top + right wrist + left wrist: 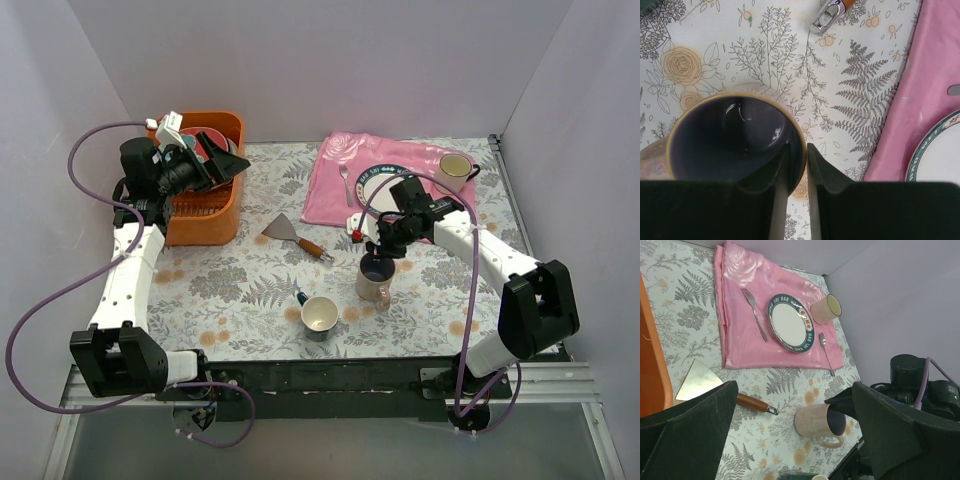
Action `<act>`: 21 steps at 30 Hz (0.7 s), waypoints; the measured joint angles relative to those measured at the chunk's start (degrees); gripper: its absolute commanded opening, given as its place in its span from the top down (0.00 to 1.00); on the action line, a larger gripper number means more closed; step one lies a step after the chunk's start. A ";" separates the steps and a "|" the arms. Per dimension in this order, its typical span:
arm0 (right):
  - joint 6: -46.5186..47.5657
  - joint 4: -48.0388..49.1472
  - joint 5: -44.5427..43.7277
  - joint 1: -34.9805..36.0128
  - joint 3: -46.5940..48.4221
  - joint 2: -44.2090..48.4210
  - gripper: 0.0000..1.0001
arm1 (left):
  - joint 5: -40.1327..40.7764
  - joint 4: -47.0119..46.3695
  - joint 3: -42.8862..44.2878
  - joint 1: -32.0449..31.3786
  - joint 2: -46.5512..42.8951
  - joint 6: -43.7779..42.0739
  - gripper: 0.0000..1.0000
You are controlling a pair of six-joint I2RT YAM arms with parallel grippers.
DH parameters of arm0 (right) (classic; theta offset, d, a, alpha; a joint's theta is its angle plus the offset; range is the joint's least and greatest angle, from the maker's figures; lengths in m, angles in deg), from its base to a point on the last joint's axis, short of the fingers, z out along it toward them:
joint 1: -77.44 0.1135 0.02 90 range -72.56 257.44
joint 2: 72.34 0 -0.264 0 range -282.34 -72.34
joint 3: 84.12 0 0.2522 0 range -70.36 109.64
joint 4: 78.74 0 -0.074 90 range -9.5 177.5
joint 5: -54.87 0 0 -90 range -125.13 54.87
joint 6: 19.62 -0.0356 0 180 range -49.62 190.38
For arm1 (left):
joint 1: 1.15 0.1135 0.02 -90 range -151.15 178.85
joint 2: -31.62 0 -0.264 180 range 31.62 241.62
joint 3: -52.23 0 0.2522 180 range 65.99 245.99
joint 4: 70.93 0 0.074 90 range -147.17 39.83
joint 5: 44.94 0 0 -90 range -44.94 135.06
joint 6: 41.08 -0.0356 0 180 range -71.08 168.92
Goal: Place the mixed dishes into the plastic bin
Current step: Pick up the cup at the center of the board.
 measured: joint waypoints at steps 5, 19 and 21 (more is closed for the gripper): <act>-0.70 0.13 0.07 0.22 0.04 -0.02 0.99 | -0.70 -0.22 -0.44 -0.85 -0.22 1.70 0.02; -10.21 -0.02 -0.35 -3.43 0.35 2.43 0.99 | -1.75 -1.55 -1.07 -8.22 0.46 5.60 0.02; -12.44 -0.07 0.04 -4.70 1.07 2.78 0.99 | -1.70 -2.12 -1.07 -8.87 0.70 6.10 0.02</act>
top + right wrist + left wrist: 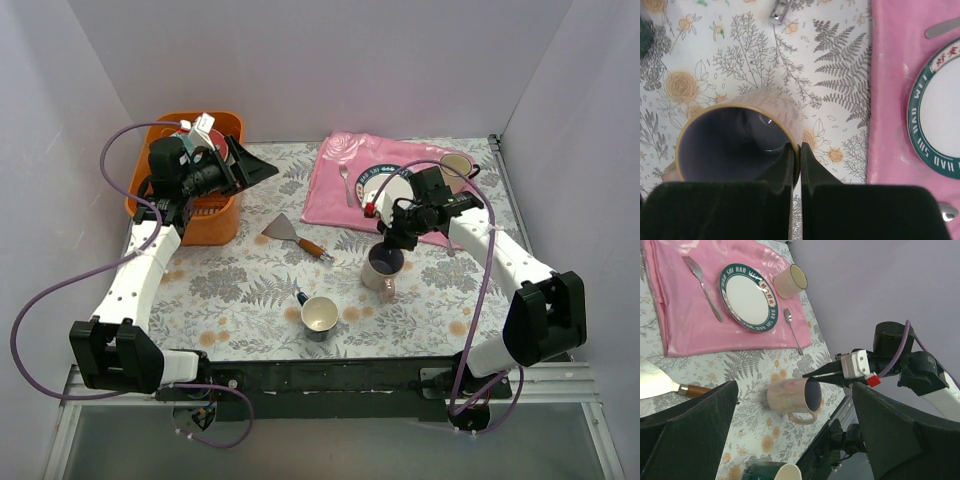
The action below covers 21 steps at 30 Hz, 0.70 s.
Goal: Place the mixed dishes into the plastic bin
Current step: Pick up the cup at the center of the board.
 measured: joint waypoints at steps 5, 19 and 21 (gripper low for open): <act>-7.41 0.48 1.38 -3.26 4.11 0.26 0.99 | 0.20 -1.14 0.07 -2.97 1.36 1.60 0.02; -28.63 6.21 -0.50 -9.29 10.75 -0.76 0.99 | 9.40 1.97 8.72 -19.28 11.26 3.41 0.02; -31.12 6.75 -1.36 -10.14 11.34 -1.25 0.99 | 11.02 4.00 11.43 -21.46 13.11 2.64 0.02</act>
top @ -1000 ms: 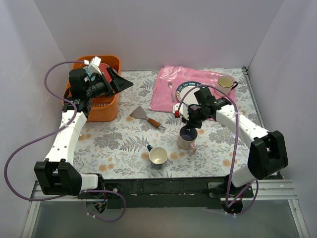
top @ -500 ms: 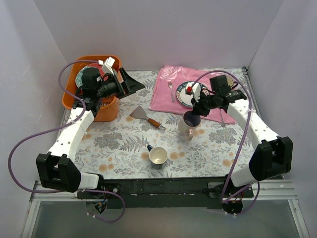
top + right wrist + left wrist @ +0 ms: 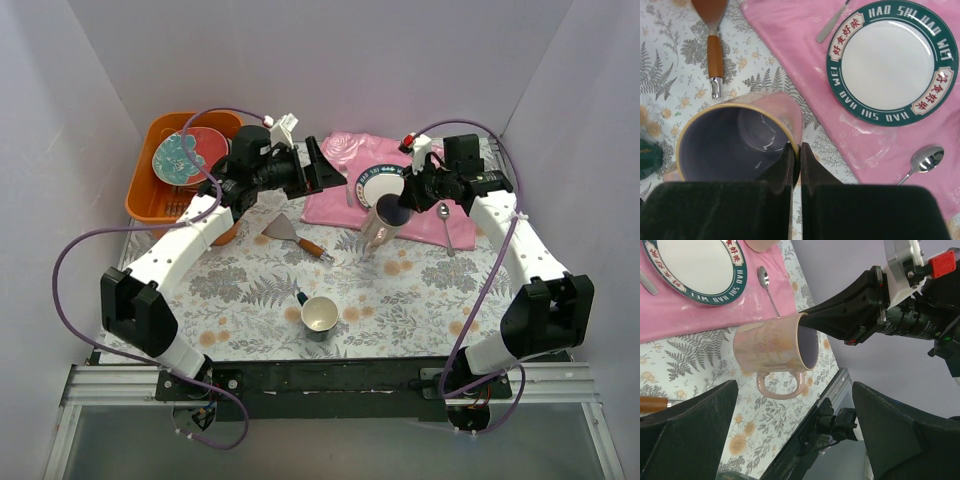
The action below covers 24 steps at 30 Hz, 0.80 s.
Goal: Place the mixed dishes into the plastic bin
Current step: Pick up the cup at the center of the board.
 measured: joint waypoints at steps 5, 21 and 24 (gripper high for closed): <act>-3.87 1.20 -2.10 -1.20 0.26 -0.35 0.99 | 5.29 6.27 8.59 -5.35 6.23 -3.87 0.02; -7.91 1.46 -2.80 -1.55 0.26 -1.01 0.99 | 20.22 22.12 23.12 -21.51 18.03 -21.64 0.11; -8.22 1.49 -2.71 -1.55 0.26 -1.01 0.99 | 23.19 24.63 26.97 -23.61 20.59 -24.06 0.15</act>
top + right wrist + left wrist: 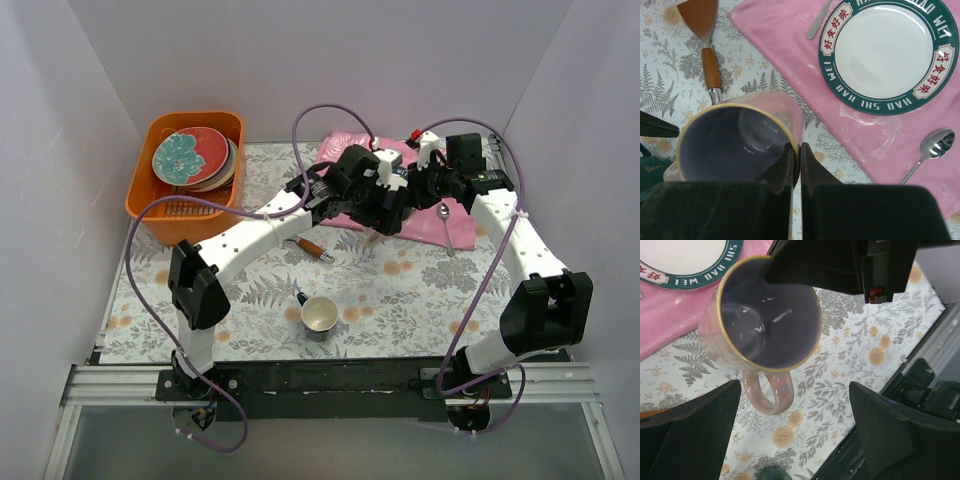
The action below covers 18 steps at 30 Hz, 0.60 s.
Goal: Place the mixed dishes into the plastic bin
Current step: Pick up the cup at the center of the board.
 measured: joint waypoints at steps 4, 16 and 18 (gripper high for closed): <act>-0.46 -0.02 0.02 -0.02 0.00 0.00 0.99 | 6.21 4.61 6.34 -2.47 5.20 -2.82 0.24; -0.83 -0.59 -0.44 -0.59 -0.09 -0.59 0.99 | 22.77 11.41 13.75 -6.73 11.85 -7.61 0.52; -0.87 -0.57 -0.26 -0.59 -0.17 -0.59 0.99 | 23.71 11.72 13.75 -7.13 11.85 -7.96 0.55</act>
